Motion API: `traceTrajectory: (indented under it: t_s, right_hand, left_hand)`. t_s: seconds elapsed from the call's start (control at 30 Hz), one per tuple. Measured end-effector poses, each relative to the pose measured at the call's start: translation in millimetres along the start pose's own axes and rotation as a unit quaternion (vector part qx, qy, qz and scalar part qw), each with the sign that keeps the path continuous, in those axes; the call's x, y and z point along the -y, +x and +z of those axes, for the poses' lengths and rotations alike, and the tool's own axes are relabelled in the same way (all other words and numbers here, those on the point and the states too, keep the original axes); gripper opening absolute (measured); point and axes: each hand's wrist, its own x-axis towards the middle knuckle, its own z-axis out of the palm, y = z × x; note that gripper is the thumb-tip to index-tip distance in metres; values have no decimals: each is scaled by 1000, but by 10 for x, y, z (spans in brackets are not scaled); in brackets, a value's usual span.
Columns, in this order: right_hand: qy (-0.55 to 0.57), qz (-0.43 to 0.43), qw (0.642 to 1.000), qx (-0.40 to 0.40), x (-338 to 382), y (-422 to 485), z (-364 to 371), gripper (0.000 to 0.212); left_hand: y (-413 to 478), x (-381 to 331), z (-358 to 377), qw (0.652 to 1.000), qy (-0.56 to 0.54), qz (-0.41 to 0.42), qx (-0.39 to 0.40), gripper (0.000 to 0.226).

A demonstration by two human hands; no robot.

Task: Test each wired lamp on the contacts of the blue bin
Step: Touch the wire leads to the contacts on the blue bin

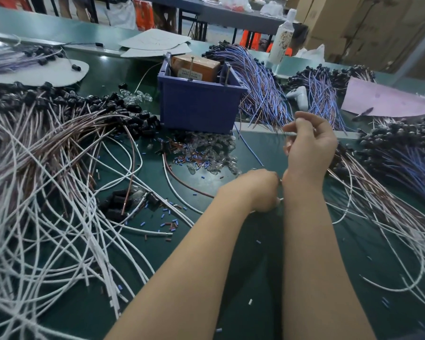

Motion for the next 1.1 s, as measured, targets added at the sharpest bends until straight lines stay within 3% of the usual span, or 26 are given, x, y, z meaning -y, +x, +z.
traceTrajectory:
  t_s: [0.13,0.2,0.27,0.3,0.33,0.4,0.43,0.47,0.5,0.67,0.83,0.93,1.03,1.1]
  right_hand:
    - [68,-24,996,52,115,-37,-37,21]
    - [88,-24,988,127,169,-56,-70,31]
    - [29,4,977,211,204,-77,-84,40]
    - [-61,12,966,252,210,-84,-82,37]
    - [-200,3,934,297,207,-91,-80,30]
    - [-474,-7,791,386,186,-121,-80,15]
    - [-552,7,718,425,170,-152,-75,20]
    - [-584,24,674,452,149,-189,-63,27]
    - [-586,39,661,466,125,-228,-31,33]
    - [-526,11,707,472,5,-422,195,39]
    - [-411,70,674,610,-42,-480,230,31]
    - [-274,140,705,639,-65,-501,220,24]
    - [-101,254,738,617,-75,-460,170,27]
    - [-38,273,745,608,-81,-423,125,25]
  left_hand:
    - [-137,136,-306,994,-102,-17,-48,34]
    - [-228,263,-477,972,-195,-44,-120,25]
    - [-315,386,-586,929,-291,-80,-213,15]
    - [-340,446,-615,903,-326,-94,-264,13]
    - [-346,510,-630,873,-360,-104,-313,11]
    - [-353,591,-647,803,-429,-121,-395,6]
    - [-353,614,-650,772,-457,-130,-422,3]
    - [-351,633,-649,744,-481,-137,-443,4]
    - [-350,645,-646,718,-507,-140,-456,5]
    - [-332,702,-635,607,-632,-151,-457,9]
    - [-352,751,-660,487,-747,-143,-429,9]
    - [-377,756,-683,468,-769,-129,-416,16]
    - [-416,741,-726,474,-767,-118,-417,16]
    - [-439,734,-759,480,-760,-109,-423,15]
